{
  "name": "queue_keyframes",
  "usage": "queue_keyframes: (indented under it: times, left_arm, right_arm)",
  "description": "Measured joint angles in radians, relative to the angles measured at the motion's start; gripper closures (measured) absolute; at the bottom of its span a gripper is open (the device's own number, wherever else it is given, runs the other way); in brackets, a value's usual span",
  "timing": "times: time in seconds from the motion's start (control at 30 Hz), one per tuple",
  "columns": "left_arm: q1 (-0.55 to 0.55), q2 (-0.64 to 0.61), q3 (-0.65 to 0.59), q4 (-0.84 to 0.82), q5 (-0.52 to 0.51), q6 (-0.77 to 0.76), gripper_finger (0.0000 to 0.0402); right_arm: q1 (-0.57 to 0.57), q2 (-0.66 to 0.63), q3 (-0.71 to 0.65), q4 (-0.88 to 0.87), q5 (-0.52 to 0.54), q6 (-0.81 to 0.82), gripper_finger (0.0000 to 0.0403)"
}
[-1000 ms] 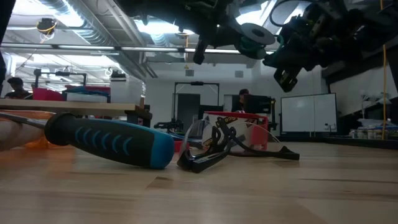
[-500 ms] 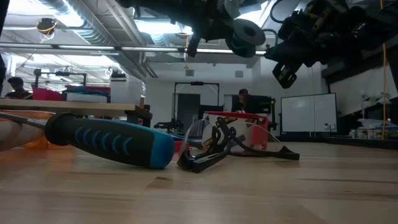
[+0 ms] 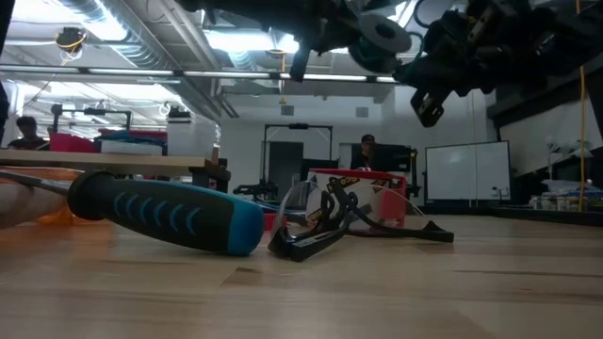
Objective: Coil cords
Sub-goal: Coil the wire onto the spool
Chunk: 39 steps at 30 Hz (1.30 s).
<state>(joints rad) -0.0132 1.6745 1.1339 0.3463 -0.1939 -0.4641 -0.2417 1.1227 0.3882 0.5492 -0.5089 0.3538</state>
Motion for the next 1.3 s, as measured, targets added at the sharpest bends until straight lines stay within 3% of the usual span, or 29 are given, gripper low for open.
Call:
queue_keyframes:
  times: [0.37, 0.67, 0.83, 1.3]
  left_arm:
    - [0.011, 0.000, 0.000, 0.062, 0.016, 0.073, 0.0401]
    - [0.011, 0.000, 0.000, 0.170, 0.016, 0.181, 0.0401]
    - [0.005, 0.000, 0.000, 0.231, 0.061, 0.214, 0.0401]
    - [-0.037, 0.001, 0.000, 0.252, 0.064, 0.398, 0.0401]
  right_arm:
    - [0.000, 0.000, 0.000, 0.008, -0.082, 0.038, 0.0402]
    - [0.001, 0.000, 0.000, 0.038, -0.085, 0.055, 0.0402]
    - [0.028, 0.000, -0.001, 0.095, -0.015, 0.062, 0.0402]
    - [0.119, 0.017, -0.001, 0.149, 0.178, 0.050, 0.0402]
